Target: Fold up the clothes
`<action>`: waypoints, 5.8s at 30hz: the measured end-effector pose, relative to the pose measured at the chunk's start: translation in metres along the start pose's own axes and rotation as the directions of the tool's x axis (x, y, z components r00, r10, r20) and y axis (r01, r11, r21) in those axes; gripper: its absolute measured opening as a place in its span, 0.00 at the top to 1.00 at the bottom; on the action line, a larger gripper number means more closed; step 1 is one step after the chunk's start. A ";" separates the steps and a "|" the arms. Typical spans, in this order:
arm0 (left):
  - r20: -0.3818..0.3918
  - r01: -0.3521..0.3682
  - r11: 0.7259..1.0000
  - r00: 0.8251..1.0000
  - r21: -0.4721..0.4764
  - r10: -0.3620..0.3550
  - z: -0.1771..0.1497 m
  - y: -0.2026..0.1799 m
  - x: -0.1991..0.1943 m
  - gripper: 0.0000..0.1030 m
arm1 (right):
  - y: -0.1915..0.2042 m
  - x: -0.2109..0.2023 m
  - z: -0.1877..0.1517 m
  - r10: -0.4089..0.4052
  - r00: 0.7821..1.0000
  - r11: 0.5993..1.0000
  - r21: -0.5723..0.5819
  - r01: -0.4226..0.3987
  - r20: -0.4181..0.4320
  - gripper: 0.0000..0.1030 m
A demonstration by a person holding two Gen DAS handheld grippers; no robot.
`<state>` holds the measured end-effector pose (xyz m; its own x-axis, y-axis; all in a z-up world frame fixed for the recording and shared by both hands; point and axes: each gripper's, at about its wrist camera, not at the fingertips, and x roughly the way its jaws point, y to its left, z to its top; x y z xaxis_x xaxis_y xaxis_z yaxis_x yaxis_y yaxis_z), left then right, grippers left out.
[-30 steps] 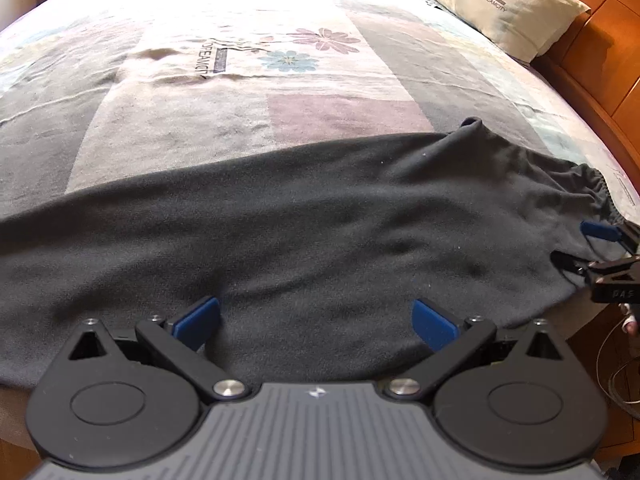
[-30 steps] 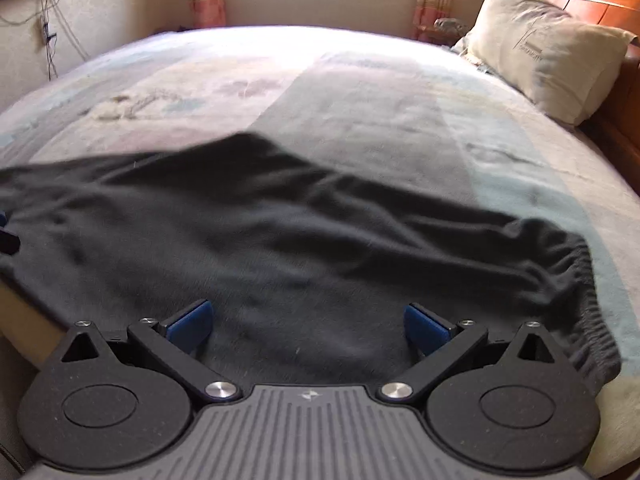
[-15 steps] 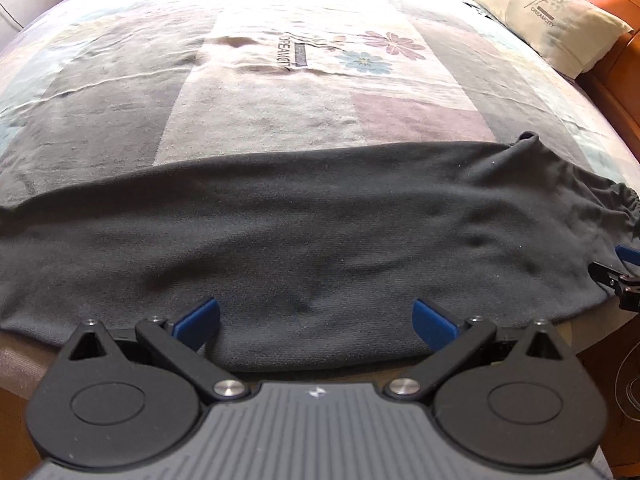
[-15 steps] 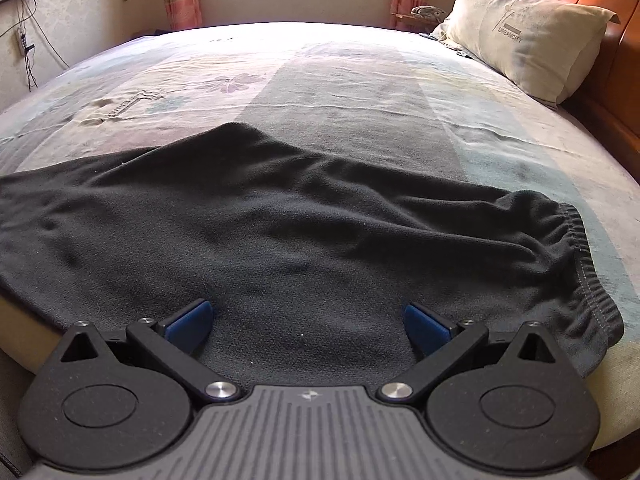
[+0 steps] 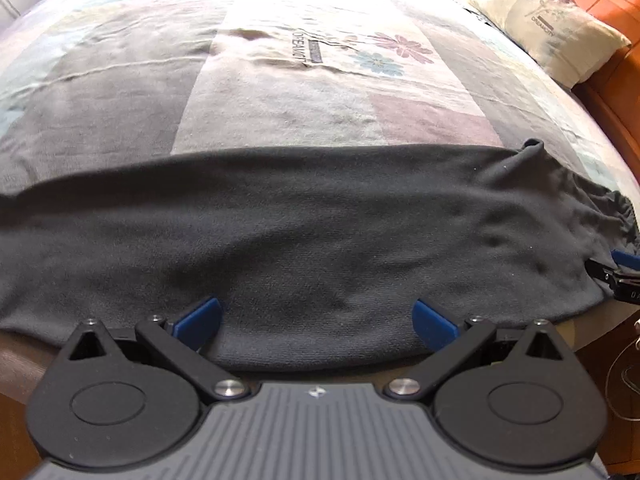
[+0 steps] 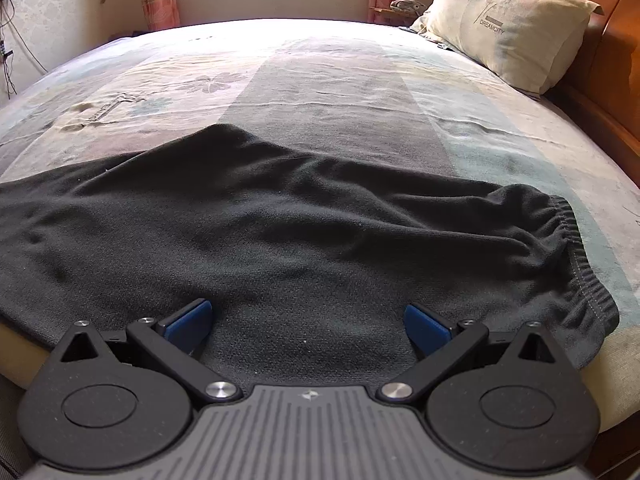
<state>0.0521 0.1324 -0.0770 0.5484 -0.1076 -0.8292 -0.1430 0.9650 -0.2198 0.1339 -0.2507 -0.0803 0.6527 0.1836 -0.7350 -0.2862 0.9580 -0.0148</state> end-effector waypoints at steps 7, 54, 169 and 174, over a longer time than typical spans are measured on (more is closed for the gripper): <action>0.177 0.134 0.941 0.981 -0.311 -0.081 -0.010 0.086 -0.044 0.01 | 0.001 0.000 0.001 -0.013 1.000 1.000 0.012 0.013 -0.009 0.00; 0.493 0.456 0.310 0.868 -0.834 0.051 -0.054 0.238 -0.017 0.01 | 0.003 0.000 0.003 -0.036 0.999 0.999 0.024 0.036 -0.021 0.00; 0.513 0.315 0.801 0.858 -0.509 -0.011 -0.033 0.203 -0.066 0.96 | 0.344 0.041 0.072 0.795 0.441 0.602 0.448 -0.661 -0.416 0.00; 0.505 0.307 0.828 0.862 -0.470 -0.033 -0.024 0.187 -0.075 0.96 | 0.288 0.022 0.098 0.804 0.512 0.594 0.461 -0.660 -0.302 0.00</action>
<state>-0.0353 0.3148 -0.0681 0.8939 -0.0035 -0.4483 -0.3374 0.6532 -0.6779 0.1344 0.0504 -0.0346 -0.1078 0.7977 -0.5933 -0.2771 0.5490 0.7885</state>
